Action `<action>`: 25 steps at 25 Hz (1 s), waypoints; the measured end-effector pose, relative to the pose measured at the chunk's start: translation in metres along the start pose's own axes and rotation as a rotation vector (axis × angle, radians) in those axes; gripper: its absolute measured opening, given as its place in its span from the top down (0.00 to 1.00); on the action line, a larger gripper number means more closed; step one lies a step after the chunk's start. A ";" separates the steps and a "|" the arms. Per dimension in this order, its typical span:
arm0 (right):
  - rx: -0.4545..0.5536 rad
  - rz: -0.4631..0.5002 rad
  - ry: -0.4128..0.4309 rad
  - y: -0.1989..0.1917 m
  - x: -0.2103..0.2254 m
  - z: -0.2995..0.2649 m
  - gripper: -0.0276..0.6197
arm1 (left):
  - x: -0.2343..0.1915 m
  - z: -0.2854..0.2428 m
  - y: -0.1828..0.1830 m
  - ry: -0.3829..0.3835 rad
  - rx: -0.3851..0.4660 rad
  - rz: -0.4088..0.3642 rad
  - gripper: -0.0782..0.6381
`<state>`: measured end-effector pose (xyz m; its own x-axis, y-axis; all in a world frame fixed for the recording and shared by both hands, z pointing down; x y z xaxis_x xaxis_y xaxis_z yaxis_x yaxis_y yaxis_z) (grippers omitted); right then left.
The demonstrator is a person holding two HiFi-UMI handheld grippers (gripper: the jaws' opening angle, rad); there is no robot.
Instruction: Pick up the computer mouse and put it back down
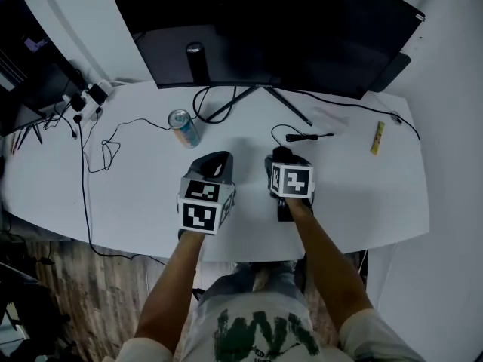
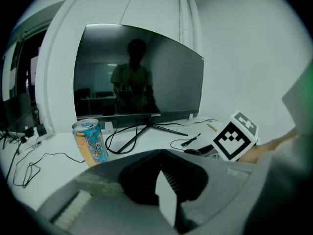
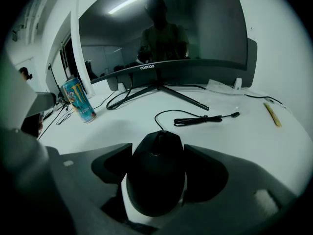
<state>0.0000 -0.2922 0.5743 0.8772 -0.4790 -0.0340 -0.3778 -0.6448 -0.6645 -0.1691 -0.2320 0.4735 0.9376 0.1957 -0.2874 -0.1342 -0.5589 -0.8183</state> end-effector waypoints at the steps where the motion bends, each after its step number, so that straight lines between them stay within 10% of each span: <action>1: 0.000 0.001 -0.001 0.000 0.000 0.000 0.45 | 0.000 0.000 0.001 0.000 0.001 0.001 0.89; 25: 0.248 -0.016 0.049 0.071 0.047 0.097 0.50 | 0.052 0.008 0.053 -0.032 0.088 -0.049 0.89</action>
<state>0.0430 -0.3026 0.4532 0.8649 -0.5019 0.0097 -0.2745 -0.4891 -0.8279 -0.1297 -0.2448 0.4111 0.9331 0.2481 -0.2604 -0.1169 -0.4756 -0.8719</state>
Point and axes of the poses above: the fingertips, and each gripper's own axes: z backward along the fingers, x to its right, y out of its top, the point moved 5 cm from there along z, backward along the fingers, and after that the axes turned 14 degrees about z, right-handed, at the moved point
